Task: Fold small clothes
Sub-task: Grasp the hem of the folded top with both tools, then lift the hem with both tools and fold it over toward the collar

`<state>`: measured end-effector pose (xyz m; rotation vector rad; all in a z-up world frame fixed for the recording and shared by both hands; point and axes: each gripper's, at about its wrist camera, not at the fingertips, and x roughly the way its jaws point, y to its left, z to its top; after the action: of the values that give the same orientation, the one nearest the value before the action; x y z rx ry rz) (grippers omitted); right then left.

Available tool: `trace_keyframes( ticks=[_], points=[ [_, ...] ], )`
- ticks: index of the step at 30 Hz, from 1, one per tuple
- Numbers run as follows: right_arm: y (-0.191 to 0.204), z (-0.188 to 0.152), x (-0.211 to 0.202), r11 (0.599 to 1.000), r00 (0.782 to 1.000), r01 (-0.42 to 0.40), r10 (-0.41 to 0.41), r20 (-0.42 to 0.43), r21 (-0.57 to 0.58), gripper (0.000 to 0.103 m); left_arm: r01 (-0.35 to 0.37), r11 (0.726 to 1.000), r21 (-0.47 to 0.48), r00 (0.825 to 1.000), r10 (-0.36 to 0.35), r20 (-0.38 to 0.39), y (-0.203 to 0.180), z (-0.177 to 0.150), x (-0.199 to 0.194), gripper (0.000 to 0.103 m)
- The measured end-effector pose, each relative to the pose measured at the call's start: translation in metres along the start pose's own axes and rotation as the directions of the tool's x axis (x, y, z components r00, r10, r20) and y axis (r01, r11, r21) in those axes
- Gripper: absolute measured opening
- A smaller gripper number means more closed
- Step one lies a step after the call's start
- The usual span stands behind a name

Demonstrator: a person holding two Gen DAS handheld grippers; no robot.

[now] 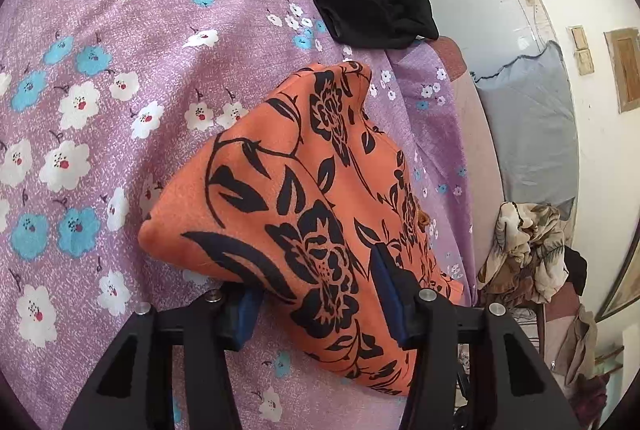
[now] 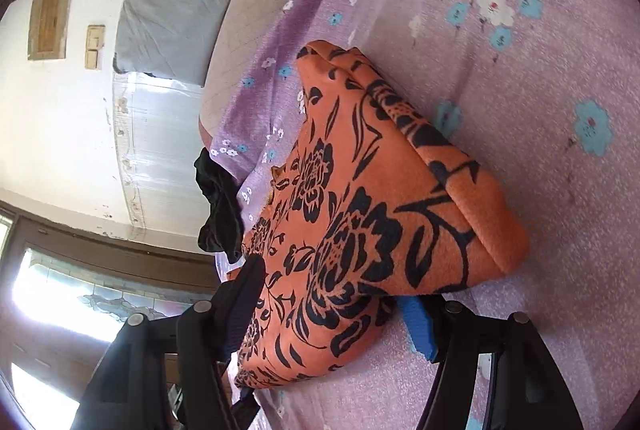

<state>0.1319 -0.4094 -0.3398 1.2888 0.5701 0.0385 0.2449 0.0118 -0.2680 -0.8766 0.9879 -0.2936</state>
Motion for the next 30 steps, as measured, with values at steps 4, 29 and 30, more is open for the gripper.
trace_keyframes(
  ticks=[4, 29, 30],
  points=[
    [-0.005, -0.001, 0.009, 0.999, 1.0, 0.027, -0.026, -0.007, 0.024, 0.068, -0.018, 0.999, -0.032, 1.0, 0.017, -0.008, 0.005, 0.001, 0.01, 0.064],
    [-0.002, 0.007, 0.03, 0.994, 0.995, 0.098, -0.098, -0.002, -0.052, 0.046, -0.026, 0.999, 0.033, 0.998, 0.024, 0.059, -0.005, 0.008, 0.025, 0.027],
    [0.002, 0.006, 0.031, 0.987, 0.991, 0.135, -0.135, 0.007, -0.088, 0.04, -0.025, 0.999, 0.035, 0.998, 0.023, 0.059, -0.006, 0.008, 0.025, 0.026]
  ],
)
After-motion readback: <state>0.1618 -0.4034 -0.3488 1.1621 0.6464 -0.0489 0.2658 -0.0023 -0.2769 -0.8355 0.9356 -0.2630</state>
